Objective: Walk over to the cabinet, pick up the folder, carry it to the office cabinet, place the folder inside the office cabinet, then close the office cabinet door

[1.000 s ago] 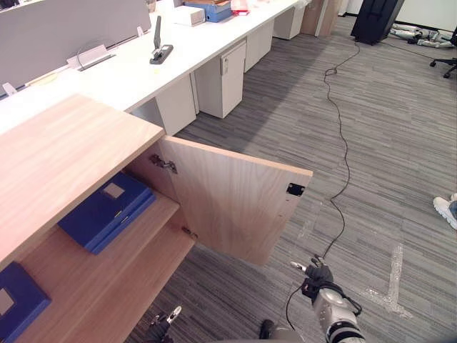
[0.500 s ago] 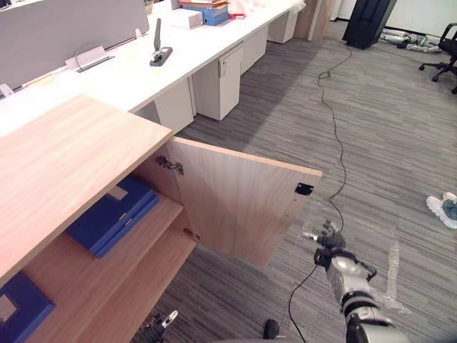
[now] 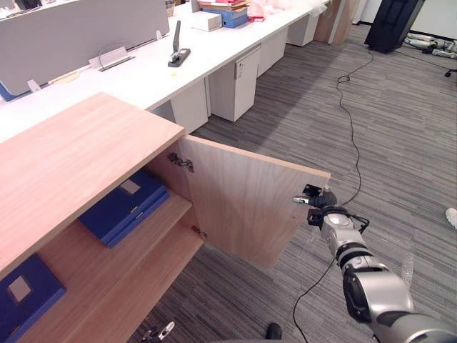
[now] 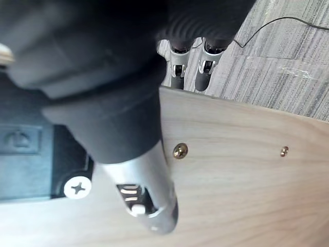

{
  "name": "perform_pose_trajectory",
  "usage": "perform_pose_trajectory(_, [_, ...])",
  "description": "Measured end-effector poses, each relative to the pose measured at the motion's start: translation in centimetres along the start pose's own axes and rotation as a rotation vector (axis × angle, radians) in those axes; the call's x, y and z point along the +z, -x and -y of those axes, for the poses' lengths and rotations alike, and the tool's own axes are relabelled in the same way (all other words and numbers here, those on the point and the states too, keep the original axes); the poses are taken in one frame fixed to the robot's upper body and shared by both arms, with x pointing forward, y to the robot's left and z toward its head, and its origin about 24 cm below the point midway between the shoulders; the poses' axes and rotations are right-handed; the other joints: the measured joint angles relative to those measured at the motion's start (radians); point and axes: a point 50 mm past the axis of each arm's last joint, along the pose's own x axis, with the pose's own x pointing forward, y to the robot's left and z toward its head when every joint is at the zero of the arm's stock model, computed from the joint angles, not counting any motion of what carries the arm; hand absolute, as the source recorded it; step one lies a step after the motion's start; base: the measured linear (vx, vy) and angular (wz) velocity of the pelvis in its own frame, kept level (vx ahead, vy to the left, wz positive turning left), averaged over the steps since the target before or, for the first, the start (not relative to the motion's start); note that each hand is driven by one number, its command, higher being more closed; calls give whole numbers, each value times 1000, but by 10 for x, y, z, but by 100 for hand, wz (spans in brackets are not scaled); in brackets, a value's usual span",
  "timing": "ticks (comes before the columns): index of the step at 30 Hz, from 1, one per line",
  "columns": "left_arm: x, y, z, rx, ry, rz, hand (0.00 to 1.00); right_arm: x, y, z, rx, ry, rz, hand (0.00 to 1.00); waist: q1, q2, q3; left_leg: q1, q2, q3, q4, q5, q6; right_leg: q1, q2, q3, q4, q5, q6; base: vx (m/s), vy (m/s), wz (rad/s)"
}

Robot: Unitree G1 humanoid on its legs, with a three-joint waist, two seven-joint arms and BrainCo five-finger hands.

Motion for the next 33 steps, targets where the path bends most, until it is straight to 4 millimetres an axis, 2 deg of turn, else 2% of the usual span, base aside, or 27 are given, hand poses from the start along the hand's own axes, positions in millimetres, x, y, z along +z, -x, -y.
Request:
perform_pose_trajectory(2, [0, 0, -1, 1, -1, -1, 0, 3, -1, 1, 1, 11, -1, 0, 0, 0, 9, 1, 1, -11, 1, 2, -1, 9, -1, -10, 0, 0, 0, -49, -15, 14])
perform_pose_trajectory(7, [-7, 3, -7, 17, -5, -22, 0, 10, -1, -14, 89, 169, 24, 0, -1, -7, 40, 0, 2, -15, 3, 4, -2, 11, 1, -12, -1, 4, -5, -60, -3, 1])
perform_pose_trajectory(13, [-14, 6, -11, 19, -11, -45, 0, 21, 7, -27, 276, 530, 122, 0, -32, -7, 58, -1, 26, -2, 3, 0, -12, 0, 26, 2, -1, 4, -6, -14, -20, -11])
perform_pose_trajectory(15, [-15, 7, -14, 29, -13, -49, 0, 21, 23, -38, 429, 722, 202, 0, -54, -7, 58, -1, 46, 11, 3, -6, -22, -7, 48, 13, -1, 0, -11, 32, -34, -19])
perform_pose_trajectory(16, [-15, 7, -15, 32, -15, -52, 0, 19, 28, -42, 480, 758, 214, 0, -63, -7, 58, 0, 51, 11, 2, -6, -24, -8, 52, 13, -1, -1, -13, 44, -33, -18])
perform_pose_trajectory(18, [-16, 5, -17, 39, -45, -65, 0, 10, 51, -59, 695, 897, 257, 0, -74, -6, 57, 11, 70, 11, -1, -7, -31, -8, 70, 24, -1, -7, -21, 62, -21, -23])
perform_pose_trajectory(19, [-15, 5, -17, 40, -58, -67, 0, 7, 58, -65, 758, 922, 266, 0, -75, -7, 57, 14, 74, 11, -3, -6, -34, -8, 76, 28, -1, -8, -23, 51, -21, -19])
perform_pose_trajectory(21, [-10, 2, -16, 31, -102, -60, 0, -9, 86, -89, 993, 971, 289, 0, -73, -9, 54, 15, 87, 5, -5, -3, -43, -9, 89, 33, -1, -11, -34, 12, -12, -3])
perform_pose_trajectory(23, [-7, 0, -15, 27, -100, -53, 0, -17, 102, -102, 1130, 996, 300, 0, -70, -11, 51, 15, 90, 5, -8, 0, -46, -10, 93, 33, -2, -11, -37, 0, 0, 0])
perform_pose_trajectory(26, [-4, -1, -17, 39, -60, -49, 0, -36, 134, -119, 1366, 987, 303, 0, -49, -25, 31, 11, 89, 5, -17, 7, -48, -17, 94, 33, -6, -9, -41, -18, 22, 2])
perform_pose_trajectory(28, [-5, -1, -24, 68, -27, -53, 0, -46, 151, -123, 1468, 965, 302, 0, -38, -50, 9, -4, 83, 5, -17, 11, -45, -32, 90, 33, -6, -6, -44, -38, 51, 2])
perform_pose_trajectory(30, [-9, 1, -30, 93, -6, -71, 0, -54, 155, -119, 1486, 945, 272, 0, -37, -75, -3, -4, 75, 4, -21, 15, -44, -34, 82, 33, -7, -1, -43, -31, 68, 1])
perform_pose_trajectory(33, [-11, 1, -32, 100, 1, -74, 0, -62, 156, -112, 1480, 924, 237, 0, -35, -85, -10, -2, 68, 3, -25, 16, -42, -31, 75, 33, -7, 1, -40, -23, 86, 2])
